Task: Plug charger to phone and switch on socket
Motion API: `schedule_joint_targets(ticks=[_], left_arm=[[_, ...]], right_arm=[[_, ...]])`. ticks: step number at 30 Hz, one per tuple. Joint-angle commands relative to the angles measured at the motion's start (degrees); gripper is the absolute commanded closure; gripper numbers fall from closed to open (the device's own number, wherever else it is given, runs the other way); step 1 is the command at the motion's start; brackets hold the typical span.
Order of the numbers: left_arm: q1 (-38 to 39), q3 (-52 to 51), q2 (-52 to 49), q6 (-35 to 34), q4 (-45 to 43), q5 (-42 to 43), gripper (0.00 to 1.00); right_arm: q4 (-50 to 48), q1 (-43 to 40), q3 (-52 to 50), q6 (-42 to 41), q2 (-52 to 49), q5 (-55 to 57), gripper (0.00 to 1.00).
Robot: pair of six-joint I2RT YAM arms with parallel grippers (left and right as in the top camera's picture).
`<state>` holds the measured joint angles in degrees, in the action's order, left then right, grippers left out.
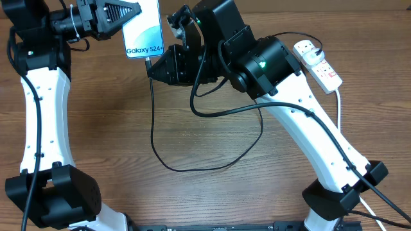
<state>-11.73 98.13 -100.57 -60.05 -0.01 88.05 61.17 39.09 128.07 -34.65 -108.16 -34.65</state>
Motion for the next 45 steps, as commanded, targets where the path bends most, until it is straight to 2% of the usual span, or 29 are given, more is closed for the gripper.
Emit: schedule_joint_targets(ticks=[1, 14, 19, 25, 31, 34, 40, 42, 45], left_arm=[[0.52, 1.03, 0.50, -0.42, -0.28, 2.51, 0.96], [0.50, 1.03, 0.50, -2.12, -0.28, 2.51, 0.96], [0.33, 1.03, 0.52, 0.50, -0.31, 2.51, 0.96], [0.13, 1.03, 0.50, 2.08, -0.26, 2.51, 0.96], [0.07, 1.03, 0.50, 9.77, -0.24, 2.36, 0.96], [0.04, 1.03, 0.50, 10.84, -0.07, 1.70, 0.96], [0.07, 1.01, 0.50, 14.91, 2.27, 0.13, 0.96], [0.07, 1.01, 0.50, 18.91, 7.91, -3.87, 0.96], [0.13, 1.01, 0.50, 24.35, 20.41, -16.72, 0.96]], right_arm=[[-1.14, -0.92, 0.17, 0.66, 1.40, 1.55, 0.96], [-1.20, -0.94, 0.13, 1.81, 1.40, 3.04, 0.96], [0.63, -0.92, 0.13, 3.28, 1.40, 3.96, 0.96], [4.57, -0.92, 0.13, 3.61, 1.40, 10.78, 0.96], [11.63, -0.92, 0.13, 3.65, 1.40, 20.28, 0.96], [14.51, -0.92, 0.13, 3.54, 1.40, 24.76, 0.86], [18.56, -0.92, 0.13, 3.19, 1.40, 28.11, 0.54], [18.86, -0.92, 0.13, 3.21, 1.40, 28.20, 0.42], [18.86, -0.94, 0.13, 3.19, 1.40, 28.70, 0.35]])
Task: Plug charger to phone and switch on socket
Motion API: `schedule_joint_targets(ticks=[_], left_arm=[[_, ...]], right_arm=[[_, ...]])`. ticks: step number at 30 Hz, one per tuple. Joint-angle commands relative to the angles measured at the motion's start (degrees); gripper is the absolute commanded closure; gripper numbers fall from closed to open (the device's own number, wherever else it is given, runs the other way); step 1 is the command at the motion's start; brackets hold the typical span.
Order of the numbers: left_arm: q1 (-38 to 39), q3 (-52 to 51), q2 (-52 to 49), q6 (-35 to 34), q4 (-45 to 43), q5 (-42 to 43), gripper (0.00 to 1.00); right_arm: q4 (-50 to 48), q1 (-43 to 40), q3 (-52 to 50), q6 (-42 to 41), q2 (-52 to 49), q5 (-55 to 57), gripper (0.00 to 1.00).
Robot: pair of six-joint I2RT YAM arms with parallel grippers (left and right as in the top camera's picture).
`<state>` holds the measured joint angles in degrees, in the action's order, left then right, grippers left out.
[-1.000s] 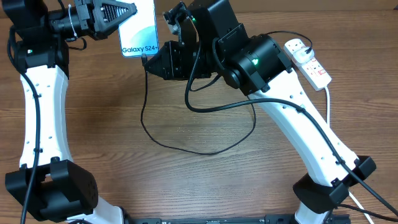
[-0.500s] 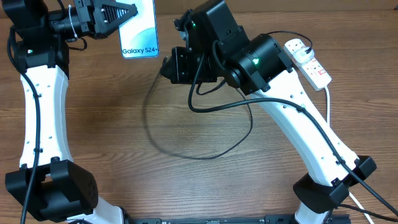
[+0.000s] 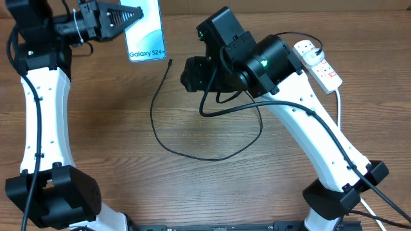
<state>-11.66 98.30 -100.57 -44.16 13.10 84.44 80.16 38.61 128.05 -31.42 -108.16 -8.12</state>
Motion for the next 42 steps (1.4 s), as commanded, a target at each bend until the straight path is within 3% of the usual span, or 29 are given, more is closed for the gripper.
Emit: schedule_joint_targets(ticks=[1, 7, 13, 18, 23, 26, 29, 42], left_arm=[[0.07, 0.83, 0.50, 10.99, 12.22, -18.95, 0.96], [1.77, 0.85, 0.50, 23.89, 36.81, -56.63, 0.96], [3.93, 0.85, 0.52, 22.91, 49.77, -87.25, 0.96], [3.98, 0.85, 0.52, 20.90, 54.55, -90.99, 0.96], [3.98, 0.85, 0.52, 20.83, 57.13, -91.06, 0.96], [3.72, 0.85, 0.52, 20.74, 58.05, -91.06, 0.96], [2.49, 0.85, 0.52, 19.21, 58.47, -91.06, 0.96], [-4.00, 0.85, 0.52, 16.85, 60.39, -90.77, 0.96]], right_arm=[[-0.07, -0.46, 0.15, -0.04, 1.40, 2.80, 0.34], [2.56, -0.74, 0.15, -0.04, 1.40, 5.53, 0.27], [1.38, -1.97, 0.22, 2.34, 1.40, 3.74, 0.27], [-5.01, -4.09, 0.22, 3.78, 1.16, 2.51, 0.29], [-13.94, -3.72, 0.20, 10.36, -1.57, 2.43, 0.29], [-12.17, -1.53, 0.15, 10.34, -5.53, 1.53, 0.31], [-7.02, 3.13, 0.15, 15.17, -13.92, 0.42, 0.47], [-0.39, 13.73, 0.15, 18.14, -28.41, 2.08, 0.47]])
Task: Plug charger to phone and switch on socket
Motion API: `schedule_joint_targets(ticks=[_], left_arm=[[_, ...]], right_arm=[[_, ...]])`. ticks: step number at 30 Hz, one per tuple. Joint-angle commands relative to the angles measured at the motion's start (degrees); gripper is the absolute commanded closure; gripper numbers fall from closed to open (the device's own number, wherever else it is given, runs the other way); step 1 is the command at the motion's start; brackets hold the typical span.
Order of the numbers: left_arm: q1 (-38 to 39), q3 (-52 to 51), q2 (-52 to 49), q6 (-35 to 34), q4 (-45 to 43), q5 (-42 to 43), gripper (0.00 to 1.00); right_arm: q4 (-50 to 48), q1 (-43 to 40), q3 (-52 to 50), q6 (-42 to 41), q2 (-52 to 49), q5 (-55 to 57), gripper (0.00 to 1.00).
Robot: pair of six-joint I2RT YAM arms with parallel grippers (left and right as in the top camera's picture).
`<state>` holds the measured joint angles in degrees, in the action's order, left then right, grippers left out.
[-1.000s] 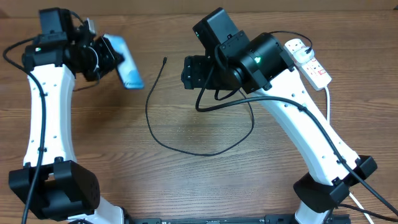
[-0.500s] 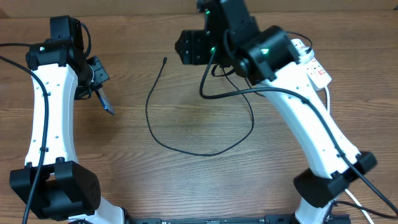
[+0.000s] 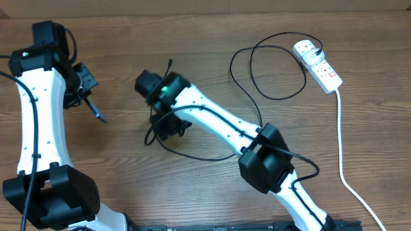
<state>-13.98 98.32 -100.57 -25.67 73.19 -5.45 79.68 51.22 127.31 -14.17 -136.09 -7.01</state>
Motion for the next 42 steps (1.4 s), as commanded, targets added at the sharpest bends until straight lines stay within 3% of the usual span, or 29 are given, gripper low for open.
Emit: schedule_joint_targets(ticks=[1, 9, 19, 22, 25, 30, 34, 42], left_arm=[[-2.08, 0.83, 0.52, -1.64, 0.44, -0.85, 0.96], [-2.54, 0.83, 0.52, -1.60, 0.85, -0.02, 0.96], [-2.56, 0.83, 0.52, -1.57, 0.94, 0.59, 0.96], [-2.56, 0.83, 0.52, -1.57, 0.92, 0.59, 0.96], [-2.56, 0.83, 0.52, -1.57, 0.94, 0.59, 0.96], [-2.56, 0.83, 0.52, -1.57, 0.94, 0.59, 0.96], [-2.56, 0.83, 0.52, -1.55, 0.96, 0.57, 0.96], [-2.56, 0.83, 0.52, -1.36, 1.03, 0.61, 0.96]], right_arm=[[0.07, 1.64, 0.87, 0.92, -0.81, 0.96, 0.46], [-3.63, 5.33, -3.87, 0.70, -1.64, 5.05, 0.41], [-8.72, 4.79, -14.49, 0.28, -1.64, 4.81, 0.47], [-8.66, 4.79, -15.96, -1.11, -1.64, 4.81, 0.54], [-8.35, 4.68, -17.00, -3.41, -1.64, 4.92, 0.76], [-4.52, 3.96, -17.05, -7.41, -1.64, 5.05, 0.95], [2.95, 1.84, -17.05, -15.50, -1.62, 9.14, 0.96], [14.93, -3.74, -17.73, -18.95, -1.60, 13.90, 0.96]])
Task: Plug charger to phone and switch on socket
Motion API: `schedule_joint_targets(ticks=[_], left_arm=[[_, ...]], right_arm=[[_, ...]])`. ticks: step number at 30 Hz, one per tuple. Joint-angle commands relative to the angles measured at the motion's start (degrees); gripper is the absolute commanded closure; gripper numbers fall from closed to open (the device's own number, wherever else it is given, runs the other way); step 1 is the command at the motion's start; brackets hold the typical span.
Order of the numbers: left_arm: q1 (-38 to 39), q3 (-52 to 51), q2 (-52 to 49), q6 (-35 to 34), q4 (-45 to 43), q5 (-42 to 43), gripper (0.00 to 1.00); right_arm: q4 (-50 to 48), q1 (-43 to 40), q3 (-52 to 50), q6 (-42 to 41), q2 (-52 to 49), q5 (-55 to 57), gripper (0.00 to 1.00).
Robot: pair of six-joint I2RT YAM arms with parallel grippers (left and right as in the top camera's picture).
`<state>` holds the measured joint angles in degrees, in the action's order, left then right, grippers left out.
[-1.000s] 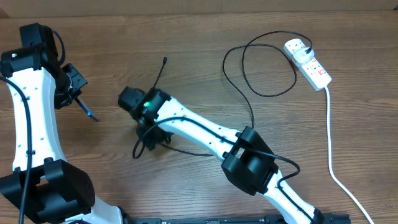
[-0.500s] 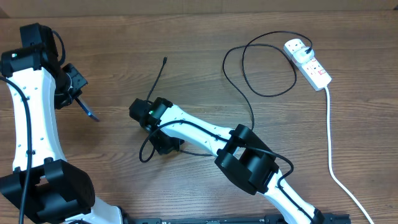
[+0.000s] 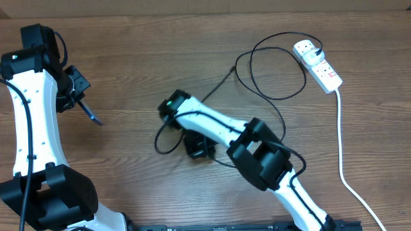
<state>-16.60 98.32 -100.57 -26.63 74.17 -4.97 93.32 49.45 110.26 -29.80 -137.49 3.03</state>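
The phone is nowhere in the overhead view. The white power strip (image 3: pixel 317 62) lies at the back right, with the charger's black cable (image 3: pixel 277 96) looping from it toward the table's middle. There the cable ends in a small loop (image 3: pixel 158 140). My right gripper (image 3: pixel 199 147) points down at the table just right of that loop. Its fingers are dark and seen from above, so whether they grip the cable cannot be told. My left gripper (image 3: pixel 88 113) hangs at the far left with nothing visible in it.
A white mains lead (image 3: pixel 340 147) runs from the power strip down the right side to the front edge. The right arm (image 3: pixel 257 154) lies across the middle of the wooden table (image 3: pixel 128 186).
My right gripper is now further right and nearer the front, beside the cable's small loop. The cable has been drawn in toward it. My left arm has shifted slightly left.
First my left gripper held the phone at the back and my right gripper was at its lower edge with the cable. Then the right gripper was drawn back, the cable end free. Later the phone was gone from view and both grippers were low over the table.
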Motion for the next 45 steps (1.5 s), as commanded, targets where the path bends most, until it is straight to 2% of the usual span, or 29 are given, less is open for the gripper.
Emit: schedule_joint_targets(ticks=[1, 8, 12, 15, 17, 18, 20, 22, 23, 25, 28, 30, 36, 40, 45], left_arm=[[0.07, 0.83, 0.52, -0.39, 0.09, 0.13, 0.96], [0.07, 0.83, 0.52, -0.39, -0.17, 0.13, 0.96], [0.07, 0.83, 0.52, -0.42, -0.94, 0.15, 0.96], [0.07, 0.83, 0.52, -0.42, -2.03, 2.12, 0.96], [0.09, 0.83, 0.52, -0.42, -2.47, 3.52, 0.96], [0.09, 0.83, 0.52, -0.44, -2.67, 4.07, 0.96], [0.09, 0.83, 0.52, -0.44, -2.89, 4.85, 0.96], [0.11, 0.83, 0.52, -0.42, -2.84, 4.90, 0.96], [0.11, 0.83, 0.52, -0.42, -2.75, 4.90, 0.96], [0.11, 0.83, 0.52, -0.39, -2.54, 4.98, 0.96], [0.11, 0.83, 0.52, -0.39, -2.32, 5.55, 0.96], [0.13, 0.83, 0.52, -0.37, -2.23, 6.27, 0.96], [0.13, 0.83, 0.52, -0.37, -2.43, 9.03, 0.96], [0.13, 0.83, 0.52, -0.37, -2.38, 10.95, 0.96], [0.13, 0.83, 0.52, -0.17, -2.40, 10.97, 0.96]], right_arm=[[1.90, -2.73, -1.18, -4.22, -0.20, 4.96, 0.96], [1.31, -8.92, -12.09, -5.81, 2.25, 8.66, 0.96], [-0.90, -10.67, -17.05, -7.67, 8.28, 10.36, 0.96], [-1.99, -10.80, -16.35, -7.69, 16.15, 10.10, 0.95], [-3.78, -11.08, -15.23, -6.25, 20.28, 8.13, 0.85], [-5.29, -11.41, -14.38, -5.53, 22.34, 6.82, 0.77], [-8.92, -12.26, -12.57, -5.55, 25.20, 4.74, 0.47], [-12.96, -13.31, -10.69, -5.51, 26.56, 2.69, 0.30], [-15.10, -13.92, -9.57, -5.29, 26.64, 1.36, 0.25], [-20.92, -15.39, -8.50, -5.31, 26.62, -2.16, 0.26], [-31.21, -17.25, -8.57, -7.56, 25.66, -6.62, 0.32], [-34.10, -17.29, -8.57, -9.18, 24.57, -6.29, 0.33], [-36.28, -15.23, -8.57, -15.47, 17.92, -2.95, 0.36], [-37.11, -13.81, -8.57, -16.72, 13.42, -2.64, 0.41], [-37.35, -11.41, -8.55, -18.05, 10.34, -0.63, 0.41]])
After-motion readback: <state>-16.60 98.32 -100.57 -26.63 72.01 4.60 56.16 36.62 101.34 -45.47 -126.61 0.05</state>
